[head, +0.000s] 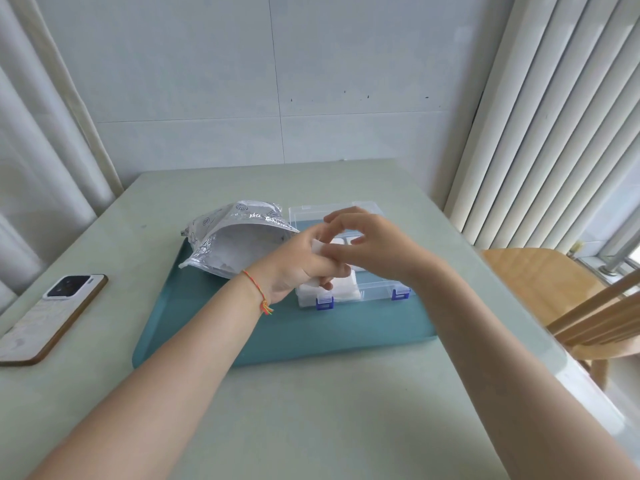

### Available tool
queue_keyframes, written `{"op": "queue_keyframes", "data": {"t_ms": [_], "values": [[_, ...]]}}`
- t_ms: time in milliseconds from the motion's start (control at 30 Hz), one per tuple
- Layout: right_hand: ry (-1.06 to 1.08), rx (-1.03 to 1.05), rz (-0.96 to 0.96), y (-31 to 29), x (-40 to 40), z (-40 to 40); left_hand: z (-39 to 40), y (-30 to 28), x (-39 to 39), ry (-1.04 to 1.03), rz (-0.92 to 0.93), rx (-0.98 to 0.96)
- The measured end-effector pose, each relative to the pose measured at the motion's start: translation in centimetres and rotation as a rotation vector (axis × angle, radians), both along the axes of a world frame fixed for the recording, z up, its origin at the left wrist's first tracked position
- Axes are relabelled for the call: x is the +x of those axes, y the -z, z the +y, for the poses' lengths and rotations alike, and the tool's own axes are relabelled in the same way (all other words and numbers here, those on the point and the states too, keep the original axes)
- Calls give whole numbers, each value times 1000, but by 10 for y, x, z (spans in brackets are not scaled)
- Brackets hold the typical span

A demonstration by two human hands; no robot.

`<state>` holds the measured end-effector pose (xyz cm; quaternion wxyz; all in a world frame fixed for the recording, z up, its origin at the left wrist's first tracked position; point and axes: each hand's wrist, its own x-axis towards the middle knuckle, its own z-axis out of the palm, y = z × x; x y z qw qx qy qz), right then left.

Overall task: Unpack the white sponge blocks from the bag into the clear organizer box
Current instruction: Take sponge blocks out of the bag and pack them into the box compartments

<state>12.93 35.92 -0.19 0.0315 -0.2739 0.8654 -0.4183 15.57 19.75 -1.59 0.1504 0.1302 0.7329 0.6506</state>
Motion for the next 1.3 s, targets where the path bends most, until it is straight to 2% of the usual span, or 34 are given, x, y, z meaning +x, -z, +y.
{"op": "queue_keyframes", "data": {"t_ms": [100, 200, 267, 433, 533, 633, 767, 900, 1067, 1133, 1200, 1300], "values": [[80, -27, 31, 1, -4, 3, 4, 3, -1, -88, -19, -8], [182, -18, 31, -2, -6, 7, 4, 7, -3, -251, 29, -113], [221, -51, -22, -3, -6, 9, 2, 11, -5, -358, 84, -153], [268, -210, -209, 3, -7, 7, 1, 16, -5, -503, 112, -82], [343, -145, -211, 9, -12, 11, 1, 20, -4, -527, 144, -205], [347, 28, -260, 16, -15, 13, -3, 20, -4, -564, 310, -467], [307, 207, -240, 25, -17, 8, -4, 16, -1, -429, 436, -684], [293, 286, -156, 28, -15, 4, 0, 14, 1, -300, 505, -820], [307, 410, -10, 36, -14, -3, -1, 25, -7, -123, 470, -1000], [304, 504, 44, 35, -12, -6, -1, 28, -8, -93, 481, -1017], [327, 539, 113, 31, -10, -9, -4, 29, -7, -204, 638, -930], [367, 446, 209, 19, -7, -22, -26, 26, -2, -636, 952, -745]]}}
